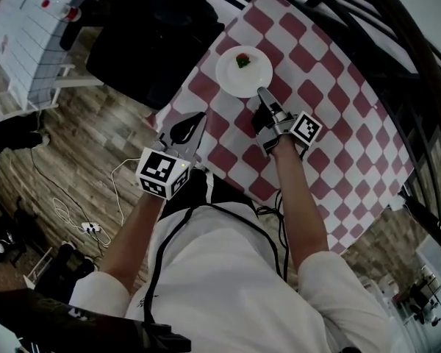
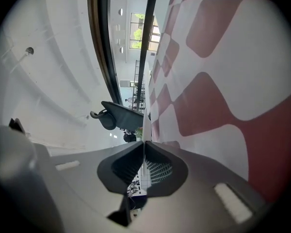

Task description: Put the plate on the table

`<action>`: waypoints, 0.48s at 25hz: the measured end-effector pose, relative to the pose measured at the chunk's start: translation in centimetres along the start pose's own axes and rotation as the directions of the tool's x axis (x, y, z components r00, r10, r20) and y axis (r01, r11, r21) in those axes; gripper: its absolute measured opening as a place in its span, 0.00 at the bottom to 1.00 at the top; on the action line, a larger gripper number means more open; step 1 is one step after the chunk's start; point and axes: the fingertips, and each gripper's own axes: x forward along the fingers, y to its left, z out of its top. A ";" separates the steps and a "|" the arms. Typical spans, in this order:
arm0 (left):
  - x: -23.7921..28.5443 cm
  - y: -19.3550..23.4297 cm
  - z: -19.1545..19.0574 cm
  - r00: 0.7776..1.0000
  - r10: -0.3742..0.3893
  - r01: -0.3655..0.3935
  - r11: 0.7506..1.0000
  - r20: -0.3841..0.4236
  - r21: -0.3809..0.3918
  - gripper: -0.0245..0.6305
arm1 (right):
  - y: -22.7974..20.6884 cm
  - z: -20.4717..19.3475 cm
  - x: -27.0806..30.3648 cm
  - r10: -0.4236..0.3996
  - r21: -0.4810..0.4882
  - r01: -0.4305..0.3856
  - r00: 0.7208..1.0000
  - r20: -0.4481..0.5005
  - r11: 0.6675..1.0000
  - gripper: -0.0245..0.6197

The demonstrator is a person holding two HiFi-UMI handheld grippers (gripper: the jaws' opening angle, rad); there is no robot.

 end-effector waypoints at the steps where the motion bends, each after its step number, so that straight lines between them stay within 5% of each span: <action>1: 0.2 0.0 0.1 1.000 -0.002 0.002 1.000 0.002 0.000 0.05 | -0.2 0.0 0.3 -0.004 -0.002 0.004 1.000 -0.002 1.000 0.07; 12: 1.6 -0.2 -0.3 1.000 -0.015 0.015 1.000 -0.005 0.007 0.05 | -2.0 0.6 2.4 -0.105 -0.004 0.105 0.994 -0.008 0.994 0.07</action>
